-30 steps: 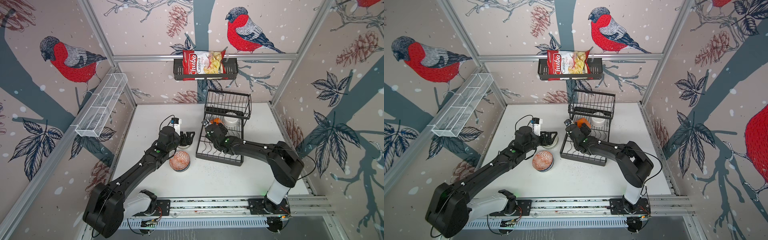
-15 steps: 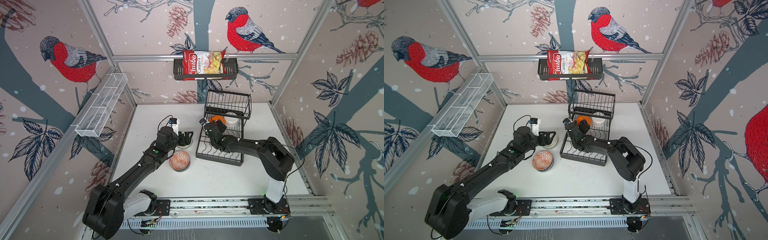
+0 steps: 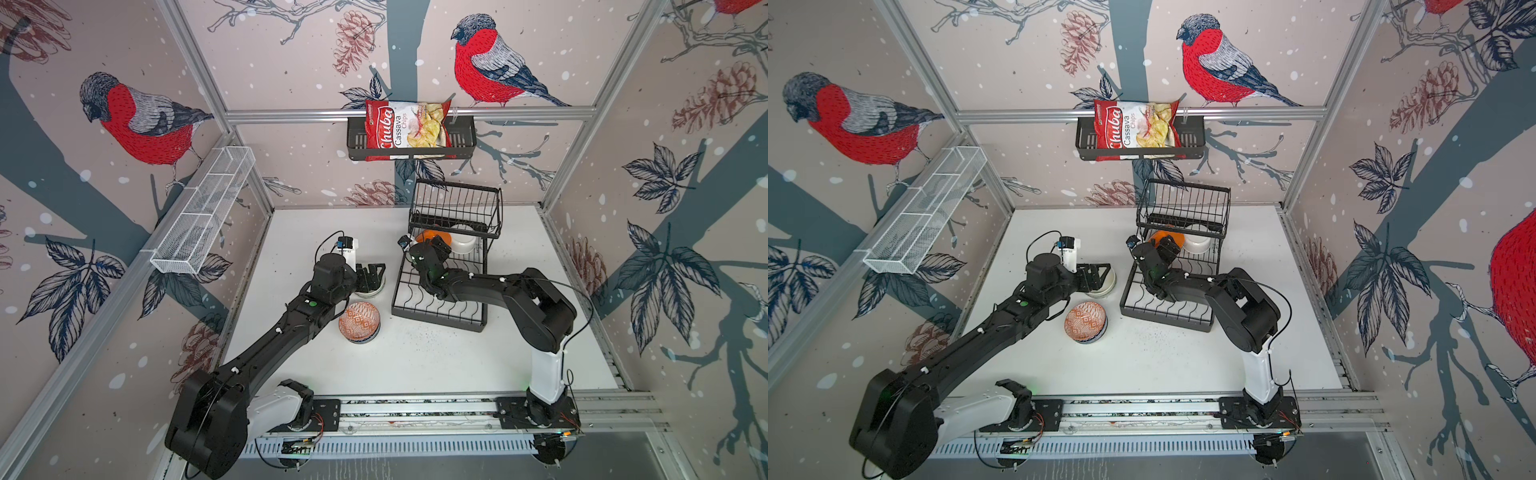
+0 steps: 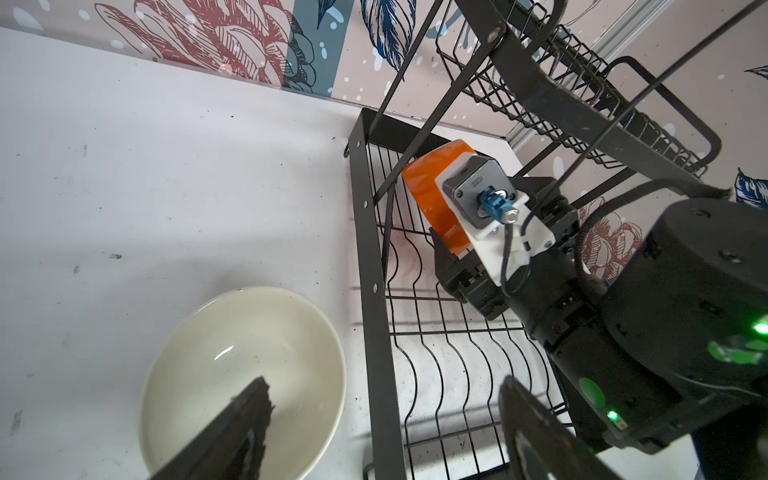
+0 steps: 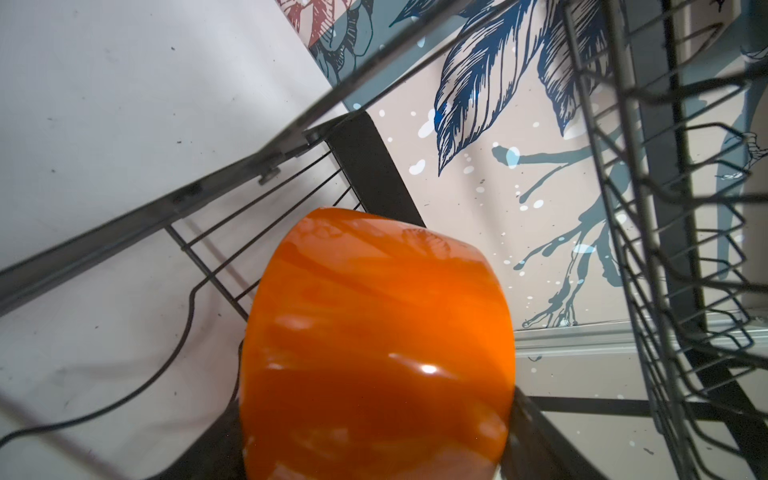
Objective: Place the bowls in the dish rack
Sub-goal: 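Carry the orange bowl into the rack with right gripper while left withdraws, then lower the orange bowl upside down beside the white bowl with right gripper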
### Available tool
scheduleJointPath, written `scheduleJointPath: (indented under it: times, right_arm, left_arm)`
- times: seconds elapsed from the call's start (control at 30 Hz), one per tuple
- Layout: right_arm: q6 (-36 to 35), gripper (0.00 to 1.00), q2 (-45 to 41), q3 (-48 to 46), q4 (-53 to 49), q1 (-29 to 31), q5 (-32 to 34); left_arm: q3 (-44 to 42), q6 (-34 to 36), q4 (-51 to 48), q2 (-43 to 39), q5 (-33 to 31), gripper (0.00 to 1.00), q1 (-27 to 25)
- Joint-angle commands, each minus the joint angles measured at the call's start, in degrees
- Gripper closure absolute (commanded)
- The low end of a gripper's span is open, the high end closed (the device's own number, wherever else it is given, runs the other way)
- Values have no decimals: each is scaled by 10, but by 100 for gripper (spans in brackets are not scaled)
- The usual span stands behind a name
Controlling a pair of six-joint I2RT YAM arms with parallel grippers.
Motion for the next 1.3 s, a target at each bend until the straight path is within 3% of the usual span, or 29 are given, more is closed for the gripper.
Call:
scheduleJointPath:
  times: [0.0, 0.87, 1.27]
  right_arm:
    - [-30, 21, 9, 7, 56, -3, 17]
    - [-115, 17, 89, 54, 125, -38, 0]
    - [-112, 13, 109, 56, 125, -36, -5]
  left_arm:
    - [0, 5, 7, 0, 4, 15, 2]
    - [7, 3, 1, 13, 3, 14, 5]
    - [4, 4, -1, 12, -2, 14, 5]
